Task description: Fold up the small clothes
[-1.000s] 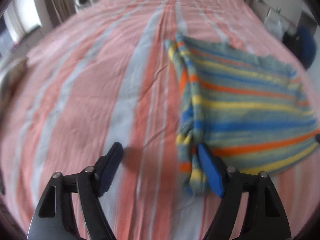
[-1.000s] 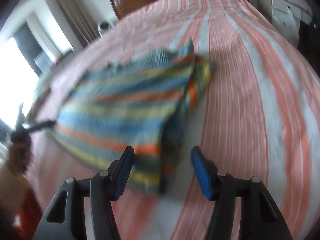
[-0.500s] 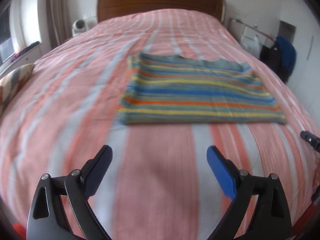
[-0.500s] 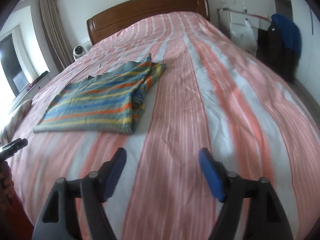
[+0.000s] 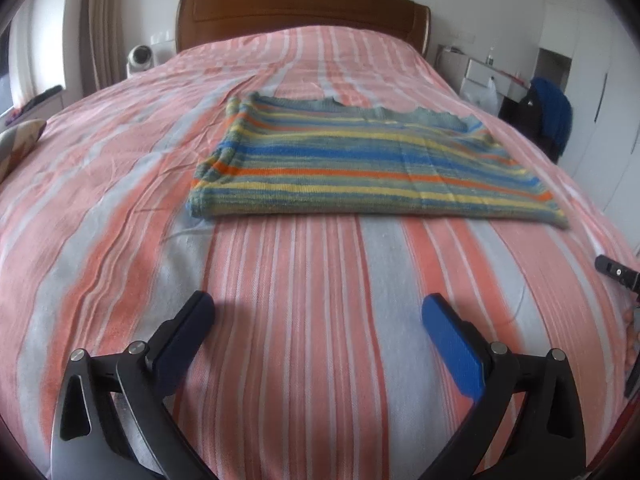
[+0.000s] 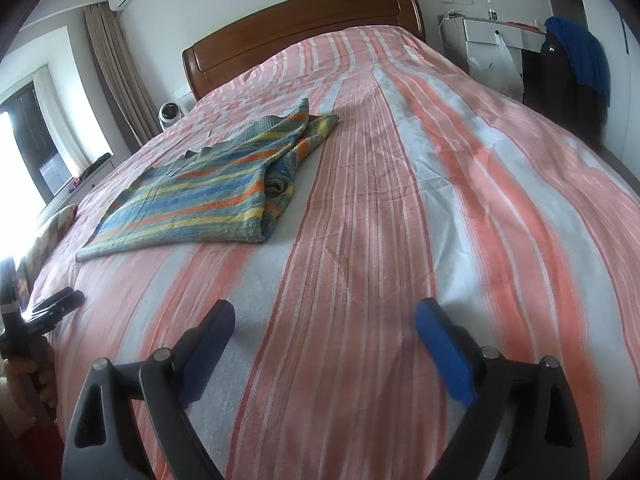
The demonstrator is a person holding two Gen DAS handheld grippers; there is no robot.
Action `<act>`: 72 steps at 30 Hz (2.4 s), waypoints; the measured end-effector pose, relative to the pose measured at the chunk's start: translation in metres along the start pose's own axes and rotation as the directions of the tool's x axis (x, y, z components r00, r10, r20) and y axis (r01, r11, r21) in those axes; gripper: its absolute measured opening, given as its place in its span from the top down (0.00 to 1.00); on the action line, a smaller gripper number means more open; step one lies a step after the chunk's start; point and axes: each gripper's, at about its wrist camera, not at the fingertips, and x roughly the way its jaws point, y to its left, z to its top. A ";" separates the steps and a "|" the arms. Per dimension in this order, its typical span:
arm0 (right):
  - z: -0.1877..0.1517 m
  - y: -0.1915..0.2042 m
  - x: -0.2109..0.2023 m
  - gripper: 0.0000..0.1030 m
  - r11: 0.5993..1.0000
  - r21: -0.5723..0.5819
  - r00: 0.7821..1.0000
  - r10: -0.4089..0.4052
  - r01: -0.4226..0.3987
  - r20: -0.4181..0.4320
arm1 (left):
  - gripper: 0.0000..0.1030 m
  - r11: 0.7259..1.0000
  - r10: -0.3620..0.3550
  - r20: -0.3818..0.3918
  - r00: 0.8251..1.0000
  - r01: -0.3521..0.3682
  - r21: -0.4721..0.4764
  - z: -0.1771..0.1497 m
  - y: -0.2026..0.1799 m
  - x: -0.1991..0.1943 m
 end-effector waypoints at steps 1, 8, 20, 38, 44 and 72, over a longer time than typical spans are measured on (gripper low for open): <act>0.000 -0.001 0.000 0.09 1.000 0.003 1.000 0.008 -0.008 0.001 | 0.01 1.000 0.002 0.002 1.000 -0.002 0.002 -0.001 -0.001 0.000; 0.000 -0.003 0.000 0.08 0.999 0.018 0.999 0.039 -0.039 0.006 | 0.01 1.000 0.020 0.003 1.000 -0.020 0.011 -0.001 -0.003 0.000; -0.001 -0.007 0.000 0.07 0.998 0.031 0.998 0.060 -0.061 0.013 | 0.01 1.000 0.028 0.009 1.000 -0.029 0.013 -0.002 -0.005 0.000; -0.001 -0.006 0.000 0.07 0.998 0.023 0.999 0.050 -0.050 0.014 | 0.01 0.999 0.039 0.011 0.999 -0.040 0.017 -0.002 -0.005 0.001; -0.001 -0.006 0.001 0.07 0.998 0.024 0.998 0.053 -0.053 0.016 | 0.00 0.999 0.040 0.010 0.999 -0.040 0.018 -0.001 -0.005 0.001; 0.022 -0.020 -0.016 0.06 0.979 0.161 0.992 0.129 -0.126 -0.007 | 0.01 0.860 -0.120 -0.016 0.993 0.112 0.498 0.049 -0.171 0.022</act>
